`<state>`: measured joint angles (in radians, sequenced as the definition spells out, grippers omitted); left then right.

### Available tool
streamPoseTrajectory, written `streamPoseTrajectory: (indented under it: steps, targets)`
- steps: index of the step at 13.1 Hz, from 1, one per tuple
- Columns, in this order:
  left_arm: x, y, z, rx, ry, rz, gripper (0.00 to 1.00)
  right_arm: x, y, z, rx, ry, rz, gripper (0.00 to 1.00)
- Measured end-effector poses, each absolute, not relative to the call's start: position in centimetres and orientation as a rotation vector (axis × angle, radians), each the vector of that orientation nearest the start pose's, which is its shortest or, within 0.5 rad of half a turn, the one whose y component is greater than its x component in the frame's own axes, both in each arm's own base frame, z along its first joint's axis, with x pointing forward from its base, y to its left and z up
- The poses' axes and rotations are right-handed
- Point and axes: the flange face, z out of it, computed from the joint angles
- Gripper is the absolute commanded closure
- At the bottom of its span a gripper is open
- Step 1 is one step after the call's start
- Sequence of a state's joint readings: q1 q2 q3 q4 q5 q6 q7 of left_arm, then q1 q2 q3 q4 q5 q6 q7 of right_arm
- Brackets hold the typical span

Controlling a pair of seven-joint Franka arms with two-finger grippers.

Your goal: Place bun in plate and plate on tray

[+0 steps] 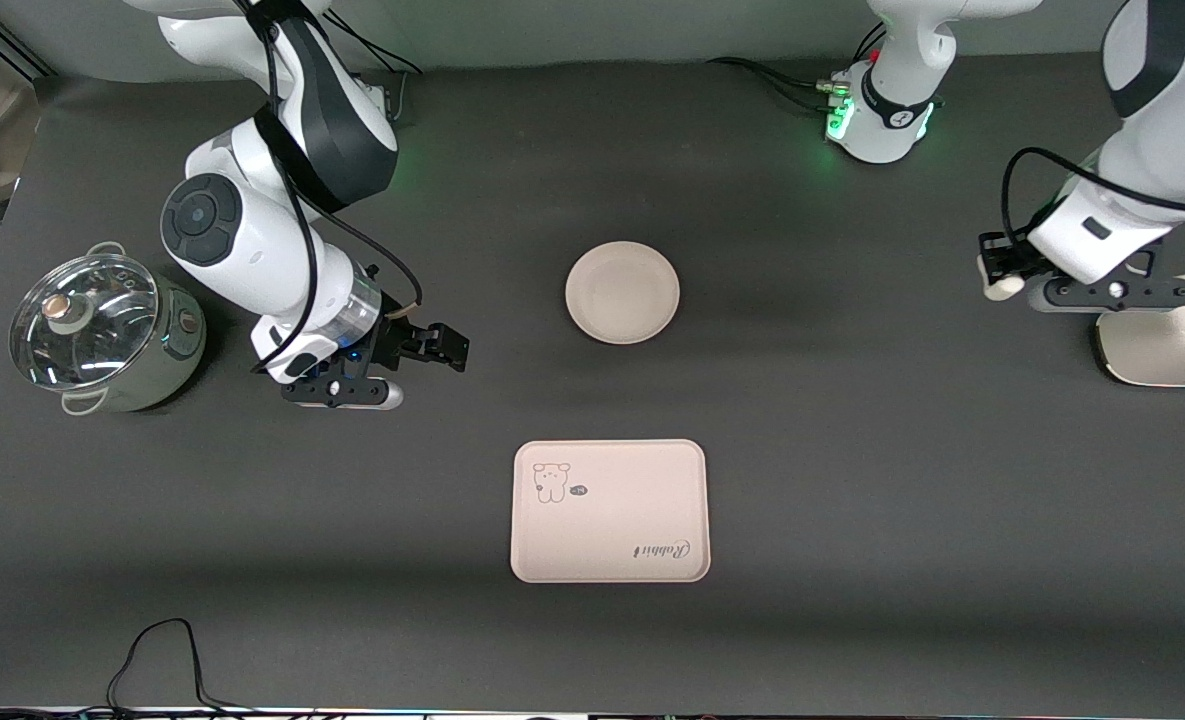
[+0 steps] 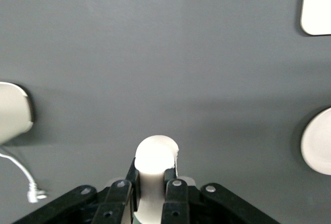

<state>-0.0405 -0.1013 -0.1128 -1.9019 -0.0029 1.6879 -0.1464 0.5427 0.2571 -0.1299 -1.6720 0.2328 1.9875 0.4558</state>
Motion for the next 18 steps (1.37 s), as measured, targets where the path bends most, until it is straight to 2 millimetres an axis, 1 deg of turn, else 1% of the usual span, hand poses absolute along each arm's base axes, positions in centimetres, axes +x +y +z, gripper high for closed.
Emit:
streamPoseTrajectory:
  steps: [1, 2, 3, 4, 6, 7, 9, 10, 12, 13, 15, 17, 18]
  targets:
    - [50.9, -10.8, 52.7, -3.112, -0.029, 0.181, 0.79, 58.1, 27.7, 46.1, -2.944, 0.186, 0.032, 0.00]
    - [50.6, -14.0, 52.2, -3.112, -0.068, 0.183, 0.79, 58.1, 27.7, 46.1, -2.944, 0.186, 0.032, 0.00]
    - [50.0, -17.5, 51.4, -3.113, -0.113, 0.180, 0.78, 58.1, 27.7, 46.1, -2.944, 0.186, 0.031, 0.00]
    - [49.3, -21.6, 50.4, -3.113, -0.168, 0.169, 0.78, 58.1, 27.7, 46.1, -2.944, 0.187, 0.032, 0.00]
    - [47.3, -29.6, 47.5, -3.114, -0.245, 0.159, 0.77, 58.1, 27.7, 46.0, -2.945, 0.187, 0.034, 0.00]
    - [46.1, -33.0, 45.7, -3.113, -0.246, 0.178, 0.77, 58.0, 27.7, 46.0, -2.946, 0.186, 0.037, 0.00]
    - [44.1, -38.5, 42.0, -3.111, -0.252, 0.223, 0.77, 57.8, 28.0, 45.8, -2.948, 0.178, 0.043, 0.00]
    - [43.3, -40.7, 40.1, -3.116, -0.270, 0.235, 0.77, 57.6, 28.4, 45.8, -2.949, 0.168, 0.045, 0.00]
    - [41.8, -44.2, 36.4, -3.121, -0.300, 0.260, 0.77, 57.1, 29.5, 45.4, -2.954, 0.142, 0.055, 0.00]
    - [41.2, -45.5, 34.7, -3.127, -0.332, 0.264, 0.77, 56.9, 30.1, 44.9, -2.959, 0.130, 0.066, 0.00]
    - [40.5, -47.5, 31.2, -3.133, -0.396, 0.238, 0.76, 56.5, 31.1, 43.6, -2.972, 0.109, 0.092, 0.00]
    - [39.8, -48.6, 27.4, -3.108, -0.416, 0.211, 0.75, 56.5, 31.5, 42.6, -2.980, 0.103, 0.111, 0.00]
    - [39.5, -48.9, 25.7, -3.093, -0.421, 0.208, 0.72, 56.5, 31.4, 42.4, -2.983, 0.105, 0.117, 0.00]
